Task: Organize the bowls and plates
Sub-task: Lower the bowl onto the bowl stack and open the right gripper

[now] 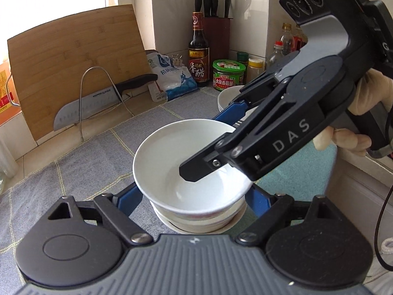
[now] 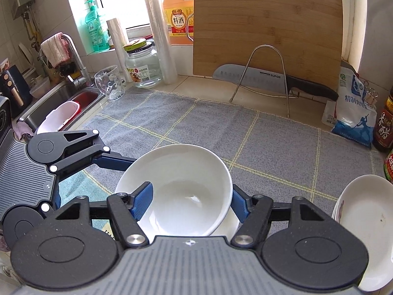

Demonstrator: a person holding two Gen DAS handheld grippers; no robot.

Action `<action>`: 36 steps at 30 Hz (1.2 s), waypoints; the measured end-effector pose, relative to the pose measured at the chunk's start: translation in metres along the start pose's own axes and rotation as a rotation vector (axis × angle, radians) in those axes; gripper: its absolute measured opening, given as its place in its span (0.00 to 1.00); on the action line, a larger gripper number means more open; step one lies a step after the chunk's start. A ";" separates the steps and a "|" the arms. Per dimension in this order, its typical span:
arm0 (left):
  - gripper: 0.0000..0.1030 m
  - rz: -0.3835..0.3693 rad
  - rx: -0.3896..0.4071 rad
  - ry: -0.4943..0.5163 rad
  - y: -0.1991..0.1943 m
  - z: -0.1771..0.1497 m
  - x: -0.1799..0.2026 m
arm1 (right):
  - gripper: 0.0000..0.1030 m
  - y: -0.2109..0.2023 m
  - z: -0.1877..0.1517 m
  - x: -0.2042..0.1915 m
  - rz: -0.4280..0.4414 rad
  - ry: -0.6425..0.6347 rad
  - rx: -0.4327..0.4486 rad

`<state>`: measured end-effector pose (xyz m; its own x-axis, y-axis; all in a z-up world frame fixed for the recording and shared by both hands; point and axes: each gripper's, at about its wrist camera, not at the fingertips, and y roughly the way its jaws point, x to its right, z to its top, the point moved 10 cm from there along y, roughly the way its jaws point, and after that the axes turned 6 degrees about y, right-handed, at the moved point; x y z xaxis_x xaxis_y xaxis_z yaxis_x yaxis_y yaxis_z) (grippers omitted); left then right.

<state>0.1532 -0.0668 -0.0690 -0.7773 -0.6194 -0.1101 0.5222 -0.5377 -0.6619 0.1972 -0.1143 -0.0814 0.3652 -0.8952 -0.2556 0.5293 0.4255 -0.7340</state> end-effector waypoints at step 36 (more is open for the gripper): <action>0.93 -0.047 -0.028 0.001 0.000 -0.005 -0.001 | 0.92 0.007 -0.012 0.001 -0.034 -0.039 0.021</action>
<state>0.1519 -0.0638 -0.0721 -0.8010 -0.5933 -0.0793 0.4753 -0.5499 -0.6868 0.1920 -0.1139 -0.0940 0.3757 -0.9036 -0.2058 0.5575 0.3977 -0.7287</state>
